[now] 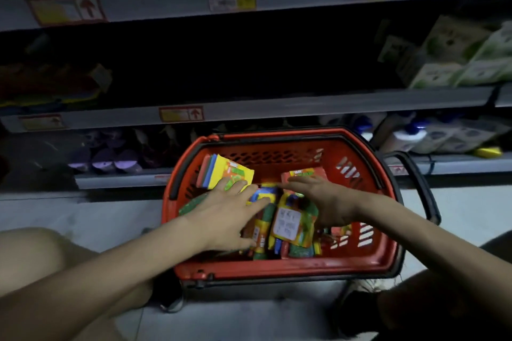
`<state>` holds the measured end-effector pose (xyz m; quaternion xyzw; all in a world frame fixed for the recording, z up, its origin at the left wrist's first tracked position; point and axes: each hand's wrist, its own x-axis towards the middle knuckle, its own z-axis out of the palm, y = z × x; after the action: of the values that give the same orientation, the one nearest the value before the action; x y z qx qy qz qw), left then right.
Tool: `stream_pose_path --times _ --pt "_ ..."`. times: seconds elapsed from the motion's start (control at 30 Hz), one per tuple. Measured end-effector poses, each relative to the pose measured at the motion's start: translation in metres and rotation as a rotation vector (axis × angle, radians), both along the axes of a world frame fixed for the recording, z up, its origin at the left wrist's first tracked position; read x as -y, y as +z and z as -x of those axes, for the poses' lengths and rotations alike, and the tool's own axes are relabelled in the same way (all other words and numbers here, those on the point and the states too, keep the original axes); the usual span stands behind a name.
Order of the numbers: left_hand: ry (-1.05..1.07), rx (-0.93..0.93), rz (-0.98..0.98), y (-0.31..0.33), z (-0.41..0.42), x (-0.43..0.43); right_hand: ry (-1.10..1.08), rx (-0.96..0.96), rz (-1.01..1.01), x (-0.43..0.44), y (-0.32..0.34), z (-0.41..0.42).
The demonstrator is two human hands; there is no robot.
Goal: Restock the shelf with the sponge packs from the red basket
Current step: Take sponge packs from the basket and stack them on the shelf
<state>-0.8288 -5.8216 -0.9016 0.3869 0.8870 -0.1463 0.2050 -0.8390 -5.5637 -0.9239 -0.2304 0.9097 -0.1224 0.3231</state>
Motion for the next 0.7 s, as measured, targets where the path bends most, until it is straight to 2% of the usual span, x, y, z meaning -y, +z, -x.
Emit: stream_pose_path --times 0.17,0.33,0.47,0.63,0.7 --pt "0.052 0.032 0.052 -0.019 0.007 -0.026 0.062 -0.185 -0.032 -0.006 -0.027 -0.012" --pt "0.112 0.098 -0.049 -0.018 0.007 -0.034 -0.126 -0.175 0.211 -0.010 -0.032 -0.016" --pt "0.329 0.297 -0.262 -0.024 0.006 -0.038 -0.311 -0.055 0.392 -0.011 -0.026 -0.017" --pt "0.772 0.592 -0.696 -0.018 0.014 -0.037 -0.704 0.176 0.802 -0.012 0.010 -0.013" --pt "0.938 0.609 -0.799 -0.015 0.021 -0.034 -0.841 0.140 0.791 -0.020 0.019 -0.004"
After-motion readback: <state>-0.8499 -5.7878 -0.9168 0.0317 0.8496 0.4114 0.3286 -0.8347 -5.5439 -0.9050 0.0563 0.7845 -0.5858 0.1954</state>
